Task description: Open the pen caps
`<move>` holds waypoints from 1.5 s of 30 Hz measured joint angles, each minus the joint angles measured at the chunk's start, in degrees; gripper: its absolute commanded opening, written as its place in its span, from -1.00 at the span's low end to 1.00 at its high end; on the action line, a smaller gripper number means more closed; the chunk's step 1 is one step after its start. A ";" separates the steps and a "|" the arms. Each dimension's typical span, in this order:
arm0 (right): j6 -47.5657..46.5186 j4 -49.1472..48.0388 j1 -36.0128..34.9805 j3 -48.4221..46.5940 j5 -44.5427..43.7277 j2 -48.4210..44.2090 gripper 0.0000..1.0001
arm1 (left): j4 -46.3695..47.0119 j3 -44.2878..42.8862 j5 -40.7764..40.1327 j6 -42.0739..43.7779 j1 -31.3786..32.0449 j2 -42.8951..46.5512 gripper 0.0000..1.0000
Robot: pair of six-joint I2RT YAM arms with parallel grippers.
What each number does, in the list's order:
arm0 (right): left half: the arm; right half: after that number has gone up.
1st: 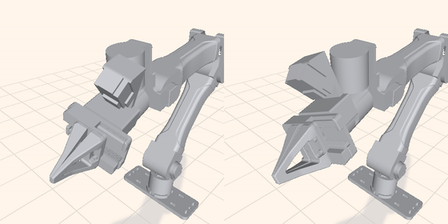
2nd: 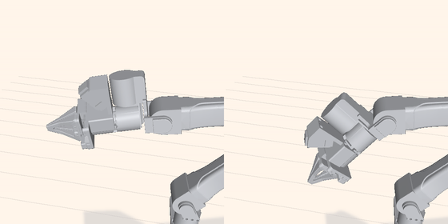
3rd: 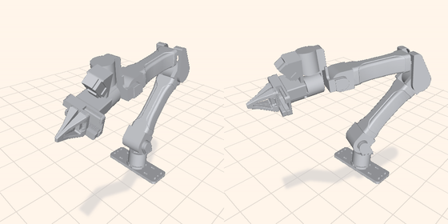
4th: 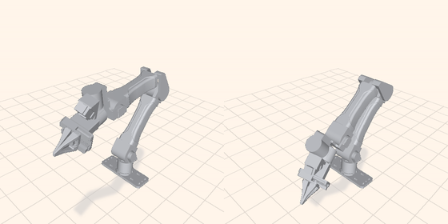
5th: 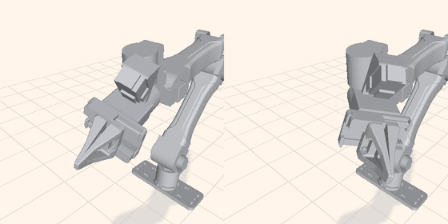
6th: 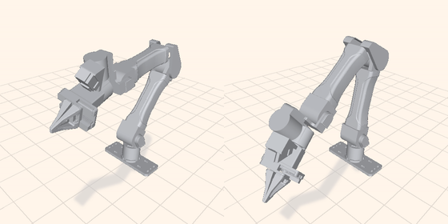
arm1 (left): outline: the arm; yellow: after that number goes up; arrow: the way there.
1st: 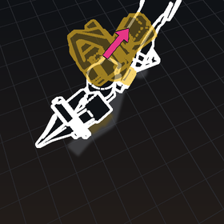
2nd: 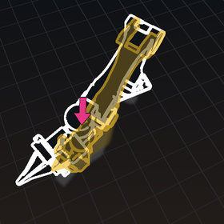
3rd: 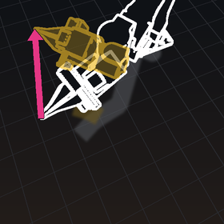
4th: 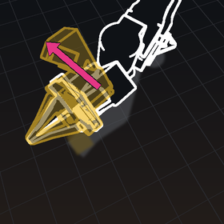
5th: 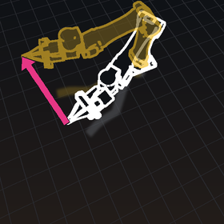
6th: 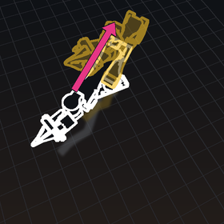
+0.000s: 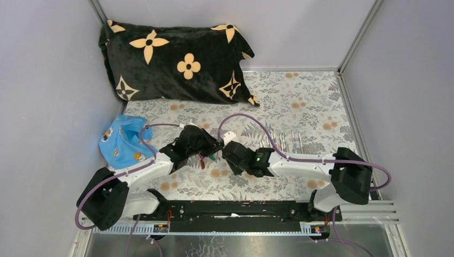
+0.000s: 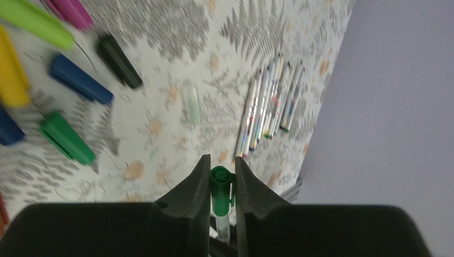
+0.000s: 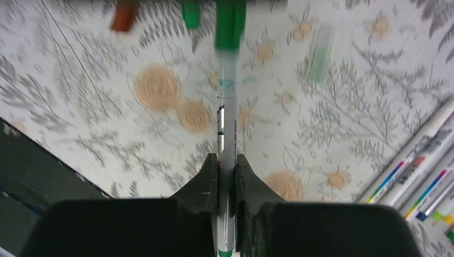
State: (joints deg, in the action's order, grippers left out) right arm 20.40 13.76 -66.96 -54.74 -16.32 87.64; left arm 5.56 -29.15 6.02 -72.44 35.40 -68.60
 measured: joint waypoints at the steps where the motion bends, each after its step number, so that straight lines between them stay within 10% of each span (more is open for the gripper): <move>1: 0.26 0.22 0.02 0.90 0.63 -0.59 -1.00 | 0.35 -0.20 0.17 0.26 -0.31 -0.87 -1.00; 17: 2.38 4.92 1.27 5.70 -1.18 -8.66 -1.00 | -1.97 -1.55 -5.09 6.14 -6.16 -7.10 -1.00; 30: 4.35 5.09 12.57 1.46 -5.29 4.31 -0.99 | -7.15 -0.35 -10.01 8.68 -6.16 -4.61 -0.52; 45: 6.51 3.45 14.88 1.25 -5.68 9.18 -0.21 | -7.65 0.81 -10.69 9.01 -6.14 -5.62 -0.06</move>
State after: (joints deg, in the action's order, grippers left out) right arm 26.92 17.21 -52.07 -53.49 -22.00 96.82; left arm -2.09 -28.34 -4.67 -63.44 29.26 -74.22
